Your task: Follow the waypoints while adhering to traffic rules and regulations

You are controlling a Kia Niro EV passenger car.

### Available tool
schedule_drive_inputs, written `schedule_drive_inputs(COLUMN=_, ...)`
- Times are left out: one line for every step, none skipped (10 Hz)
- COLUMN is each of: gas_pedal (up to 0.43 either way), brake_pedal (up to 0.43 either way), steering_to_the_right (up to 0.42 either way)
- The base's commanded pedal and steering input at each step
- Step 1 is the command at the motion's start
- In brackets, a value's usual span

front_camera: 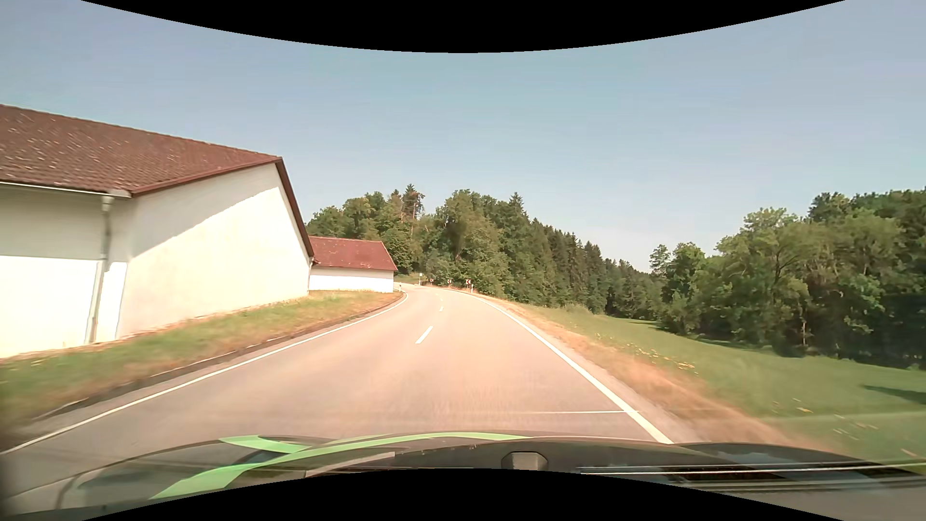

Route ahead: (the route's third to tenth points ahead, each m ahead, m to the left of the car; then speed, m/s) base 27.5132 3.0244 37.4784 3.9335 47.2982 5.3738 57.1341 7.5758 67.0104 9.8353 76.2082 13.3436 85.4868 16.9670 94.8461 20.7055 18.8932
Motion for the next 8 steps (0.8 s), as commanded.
schedule_drive_inputs(gas_pedal=0.268, brake_pedal=0.000, steering_to_the_right=-0.012)
schedule_drive_inputs(gas_pedal=0.268, brake_pedal=0.000, steering_to_the_right=-0.015)
schedule_drive_inputs(gas_pedal=0.260, brake_pedal=0.000, steering_to_the_right=-0.018)
schedule_drive_inputs(gas_pedal=0.240, brake_pedal=0.000, steering_to_the_right=-0.021)
schedule_drive_inputs(gas_pedal=0.220, brake_pedal=0.000, steering_to_the_right=-0.023)
schedule_drive_inputs(gas_pedal=0.220, brake_pedal=0.000, steering_to_the_right=-0.024)
schedule_drive_inputs(gas_pedal=0.220, brake_pedal=0.000, steering_to_the_right=-0.024)
schedule_drive_inputs(gas_pedal=0.228, brake_pedal=0.000, steering_to_the_right=-0.024)
